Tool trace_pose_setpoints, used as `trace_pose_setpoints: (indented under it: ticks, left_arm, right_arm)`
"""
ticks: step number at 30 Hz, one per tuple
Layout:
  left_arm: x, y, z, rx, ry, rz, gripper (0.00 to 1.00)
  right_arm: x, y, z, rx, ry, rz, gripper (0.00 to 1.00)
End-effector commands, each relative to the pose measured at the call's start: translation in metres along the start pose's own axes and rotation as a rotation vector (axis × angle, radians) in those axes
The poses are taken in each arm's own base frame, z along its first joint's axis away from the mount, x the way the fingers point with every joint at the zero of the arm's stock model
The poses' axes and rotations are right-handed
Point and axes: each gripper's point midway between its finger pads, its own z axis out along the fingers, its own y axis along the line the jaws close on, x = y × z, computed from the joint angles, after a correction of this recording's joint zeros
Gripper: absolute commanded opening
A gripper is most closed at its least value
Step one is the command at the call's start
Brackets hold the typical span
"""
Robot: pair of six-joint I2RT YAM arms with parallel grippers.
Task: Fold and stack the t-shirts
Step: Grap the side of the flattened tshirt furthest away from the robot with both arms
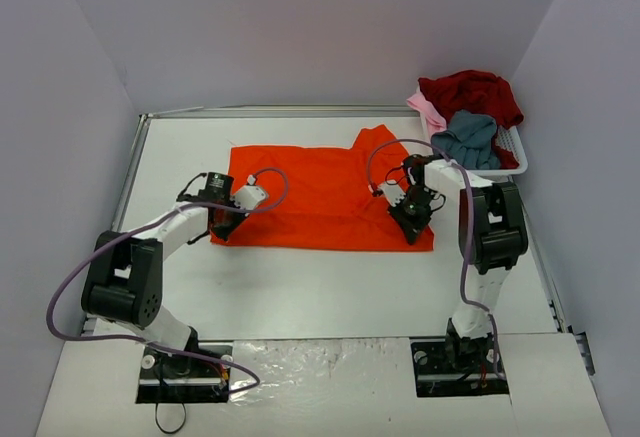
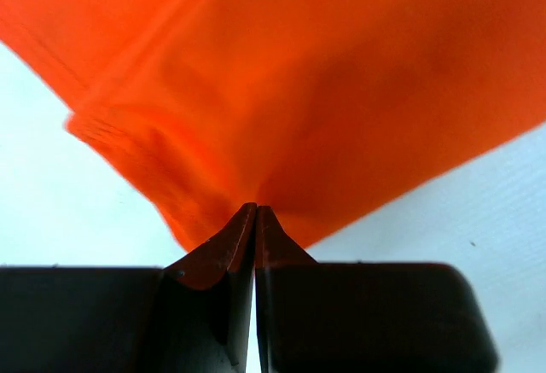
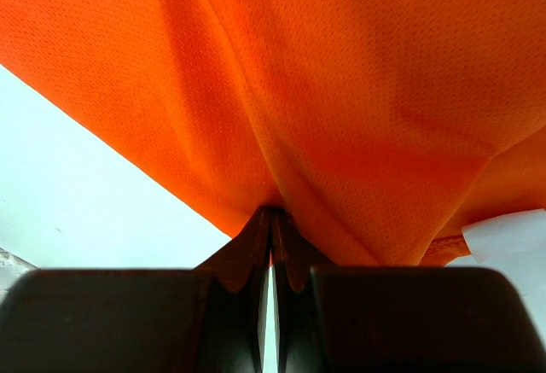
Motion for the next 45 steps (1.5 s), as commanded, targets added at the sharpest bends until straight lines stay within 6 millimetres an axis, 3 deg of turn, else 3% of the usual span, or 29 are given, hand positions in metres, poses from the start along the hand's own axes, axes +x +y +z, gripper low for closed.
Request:
trace_pose_setpoints:
  ticks: [1, 7, 11, 14, 19, 25, 45]
  left_arm:
    - [-0.035, 0.026, -0.012, -0.062, -0.112, -0.018, 0.02]
    - [-0.035, 0.031, -0.013, -0.053, -0.126, -0.034, 0.02]
    - [-0.027, 0.031, -0.002, -0.045, -0.089, -0.031, 0.02]
    - [-0.015, 0.032, 0.010, -0.042, -0.029, -0.031, 0.03]
    - [-0.007, 0.030, 0.015, -0.008, 0.030, -0.022, 0.02]
    - [0.016, 0.019, 0.022, 0.045, 0.144, 0.002, 0.02]
    - [0.077, -0.023, -0.001, 0.165, 0.323, 0.061, 0.02]
  right_arm:
    - [0.020, 0.004, 0.024, -0.043, 0.111, 0.013, 0.00]
    - [0.016, 0.002, 0.030, -0.059, 0.113, 0.018, 0.00]
    - [0.012, 0.001, 0.033, -0.068, 0.109, 0.019, 0.00]
    - [0.010, 0.001, 0.033, -0.070, 0.104, 0.017, 0.00]
    - [0.014, 0.002, 0.034, -0.072, 0.115, 0.016, 0.00]
    - [0.017, 0.005, 0.032, -0.073, 0.113, 0.016, 0.00]
    - [0.032, 0.021, 0.026, -0.084, 0.113, -0.005, 0.00]
